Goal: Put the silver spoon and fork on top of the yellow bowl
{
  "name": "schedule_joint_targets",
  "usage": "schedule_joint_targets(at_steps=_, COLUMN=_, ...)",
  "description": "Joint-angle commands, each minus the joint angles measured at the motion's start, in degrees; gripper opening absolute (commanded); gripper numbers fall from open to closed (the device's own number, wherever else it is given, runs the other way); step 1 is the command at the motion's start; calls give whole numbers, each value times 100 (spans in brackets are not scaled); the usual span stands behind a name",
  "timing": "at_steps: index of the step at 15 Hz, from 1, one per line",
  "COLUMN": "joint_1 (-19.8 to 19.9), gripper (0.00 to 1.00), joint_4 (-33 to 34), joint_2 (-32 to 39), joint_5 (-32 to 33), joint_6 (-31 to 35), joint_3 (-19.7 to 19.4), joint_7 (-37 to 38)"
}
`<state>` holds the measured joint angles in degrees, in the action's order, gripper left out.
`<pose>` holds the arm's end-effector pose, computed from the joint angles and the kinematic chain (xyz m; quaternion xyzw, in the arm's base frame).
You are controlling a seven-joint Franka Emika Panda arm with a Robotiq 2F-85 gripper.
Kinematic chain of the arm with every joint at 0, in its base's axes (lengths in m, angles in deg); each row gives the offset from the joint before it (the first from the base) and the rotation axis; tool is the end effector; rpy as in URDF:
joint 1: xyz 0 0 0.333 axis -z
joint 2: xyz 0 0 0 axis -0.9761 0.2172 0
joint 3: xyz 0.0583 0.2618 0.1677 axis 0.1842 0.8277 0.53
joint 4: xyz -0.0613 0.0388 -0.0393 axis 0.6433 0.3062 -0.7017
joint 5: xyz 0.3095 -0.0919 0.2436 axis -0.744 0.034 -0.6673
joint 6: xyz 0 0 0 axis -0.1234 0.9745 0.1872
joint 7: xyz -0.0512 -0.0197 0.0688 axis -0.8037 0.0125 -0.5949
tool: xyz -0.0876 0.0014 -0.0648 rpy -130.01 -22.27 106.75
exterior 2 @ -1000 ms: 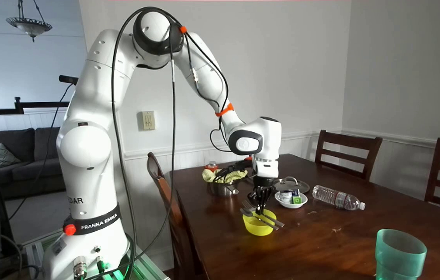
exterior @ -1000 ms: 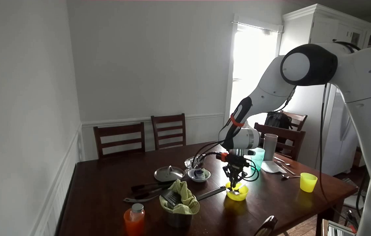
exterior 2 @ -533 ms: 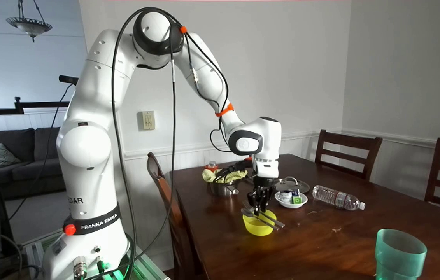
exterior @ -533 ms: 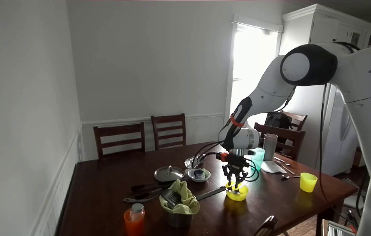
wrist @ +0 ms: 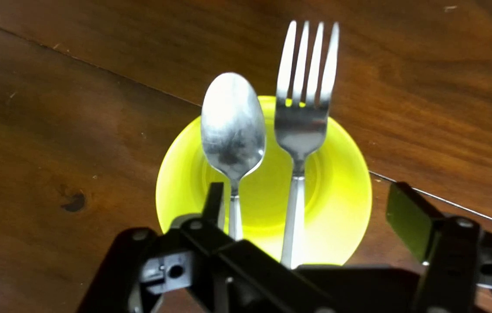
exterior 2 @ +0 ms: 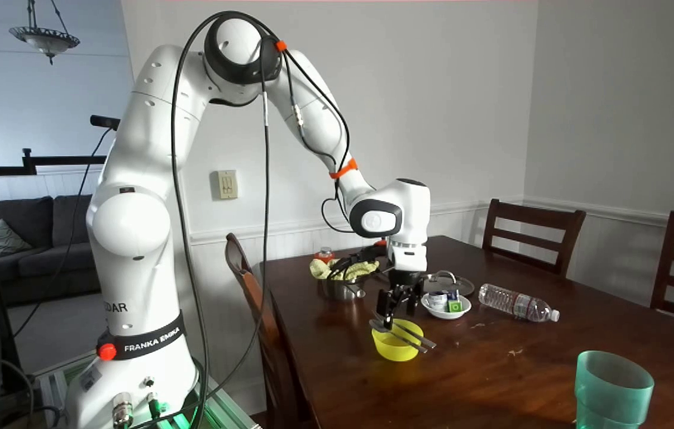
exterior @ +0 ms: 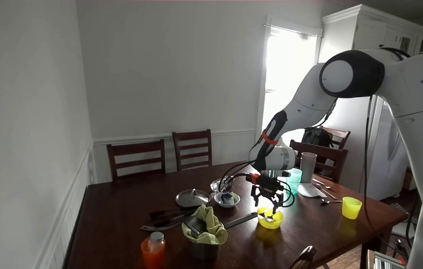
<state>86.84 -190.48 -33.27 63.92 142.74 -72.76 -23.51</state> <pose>0.4813 -0.2523 0.1665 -0.6747 0.7371 0.0275 0.0254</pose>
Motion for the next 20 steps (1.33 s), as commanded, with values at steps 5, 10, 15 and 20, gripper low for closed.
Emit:
schedule_joint_targets(at_steps=5, joint_1=65, gripper=100, joint_4=-304, joint_2=-850, joint_5=655, joint_6=-350, joint_3=-18, joint_7=-1278)
schedule_joint_targets(at_steps=10, joint_1=21, gripper=100, joint_4=-342, joint_2=-1524, joint_5=1516, joint_6=-1015, joint_3=-81, joint_7=-2188)
schedule_joint_targets(at_steps=15, joint_1=104, gripper=100, joint_4=-414, joint_2=-2087, joint_5=2122, joint_6=-1361, joint_3=45, joint_7=-3231)
schedule_joint_targets(at_steps=20, joint_1=203, gripper=100, joint_4=-546, joint_2=-2478, joint_5=2024, joint_6=-1758, joint_3=121, joint_7=-4468)
